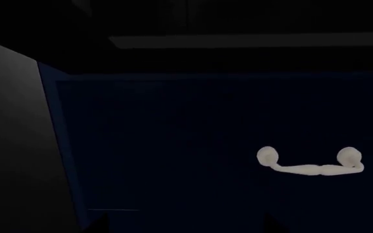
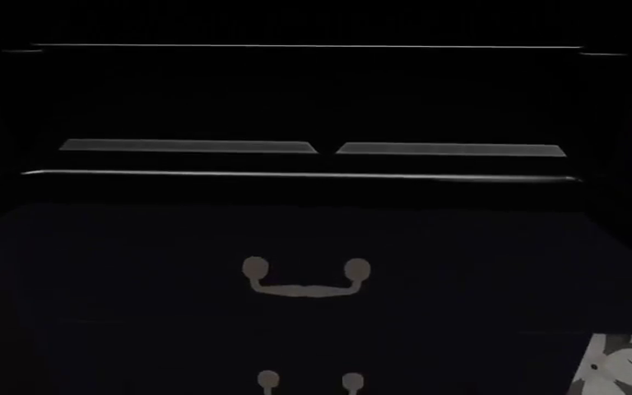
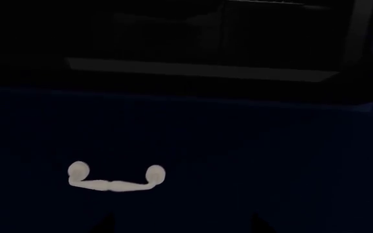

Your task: Close the oven door

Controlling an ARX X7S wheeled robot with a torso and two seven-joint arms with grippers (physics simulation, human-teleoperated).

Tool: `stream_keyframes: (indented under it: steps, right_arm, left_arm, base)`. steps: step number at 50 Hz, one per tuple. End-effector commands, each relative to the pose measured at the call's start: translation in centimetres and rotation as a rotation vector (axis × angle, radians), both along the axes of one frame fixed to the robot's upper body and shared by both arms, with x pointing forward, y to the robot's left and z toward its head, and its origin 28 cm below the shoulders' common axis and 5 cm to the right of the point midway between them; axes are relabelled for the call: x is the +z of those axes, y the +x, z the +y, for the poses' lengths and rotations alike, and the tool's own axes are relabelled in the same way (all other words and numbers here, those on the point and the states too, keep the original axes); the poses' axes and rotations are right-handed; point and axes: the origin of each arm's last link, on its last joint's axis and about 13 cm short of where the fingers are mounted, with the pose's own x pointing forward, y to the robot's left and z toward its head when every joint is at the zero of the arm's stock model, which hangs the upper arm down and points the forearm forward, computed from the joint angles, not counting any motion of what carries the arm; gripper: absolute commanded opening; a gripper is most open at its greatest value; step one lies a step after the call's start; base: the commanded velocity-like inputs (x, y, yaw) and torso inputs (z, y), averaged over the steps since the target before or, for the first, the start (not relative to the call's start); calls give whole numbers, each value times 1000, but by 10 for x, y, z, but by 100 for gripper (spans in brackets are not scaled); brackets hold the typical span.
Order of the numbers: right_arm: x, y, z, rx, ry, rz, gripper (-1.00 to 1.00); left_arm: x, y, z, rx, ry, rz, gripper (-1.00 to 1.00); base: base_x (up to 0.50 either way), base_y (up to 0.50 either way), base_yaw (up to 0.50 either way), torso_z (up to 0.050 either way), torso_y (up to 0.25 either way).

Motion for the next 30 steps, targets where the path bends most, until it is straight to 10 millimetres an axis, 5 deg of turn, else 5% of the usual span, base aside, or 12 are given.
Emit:
stream_keyframes:
  steps: [1,8,30]
  right_arm:
    - [3,-1,-2,-12,24,-22,100]
    - [8,-4,-1,3,31,-38,100]
    - [91,-3,-16,-38,-4,-214,100]
  left_arm:
    - [1,-1,1,-8,-7,-19,100]
    - [8,-5,-1,-11,-45,-34,100]
    - [105,7,-10,-34,-89,-193,100]
  base:
    - [0,0,0,0,0]
    - [0,0,0,0,0]
    - [0,0,0,0,1]
